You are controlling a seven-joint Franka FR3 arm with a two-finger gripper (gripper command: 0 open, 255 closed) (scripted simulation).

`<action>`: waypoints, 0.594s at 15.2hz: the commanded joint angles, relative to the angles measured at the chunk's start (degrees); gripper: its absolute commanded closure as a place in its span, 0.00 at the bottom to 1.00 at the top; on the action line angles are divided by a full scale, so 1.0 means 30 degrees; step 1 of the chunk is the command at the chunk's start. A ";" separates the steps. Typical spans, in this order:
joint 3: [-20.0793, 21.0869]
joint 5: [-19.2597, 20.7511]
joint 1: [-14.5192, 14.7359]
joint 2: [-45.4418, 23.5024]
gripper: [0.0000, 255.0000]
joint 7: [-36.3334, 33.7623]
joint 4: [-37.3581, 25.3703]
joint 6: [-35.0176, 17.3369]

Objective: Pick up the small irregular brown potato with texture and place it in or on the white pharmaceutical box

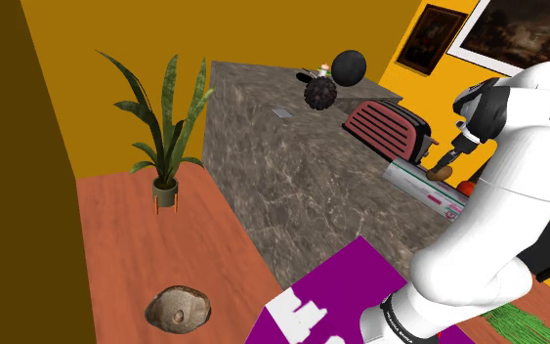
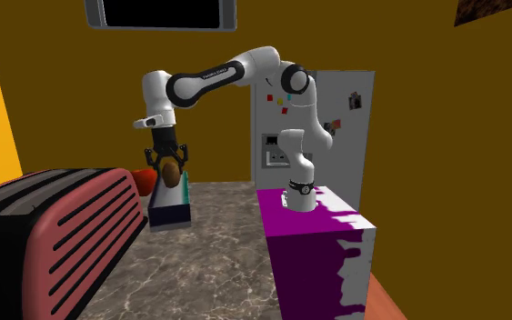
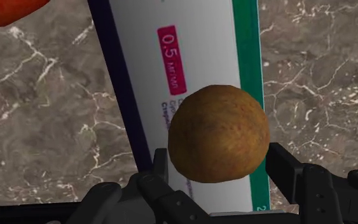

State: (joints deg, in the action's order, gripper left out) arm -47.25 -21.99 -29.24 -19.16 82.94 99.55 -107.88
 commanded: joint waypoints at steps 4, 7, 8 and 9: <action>0.0049 -0.0048 -0.0026 -0.0130 0.00 0.0008 -0.0027 0.0052; 0.0036 -0.0029 -0.0014 -0.0095 0.00 0.0021 0.0039 0.0013; -0.0053 0.0133 -0.0057 0.0043 0.00 -0.0092 -0.0444 0.0580; -0.0130 0.0270 -0.0119 0.0151 0.00 -0.0191 -0.0961 0.1160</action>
State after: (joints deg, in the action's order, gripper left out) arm -47.42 -21.56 -29.57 -19.14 82.51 97.31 -105.41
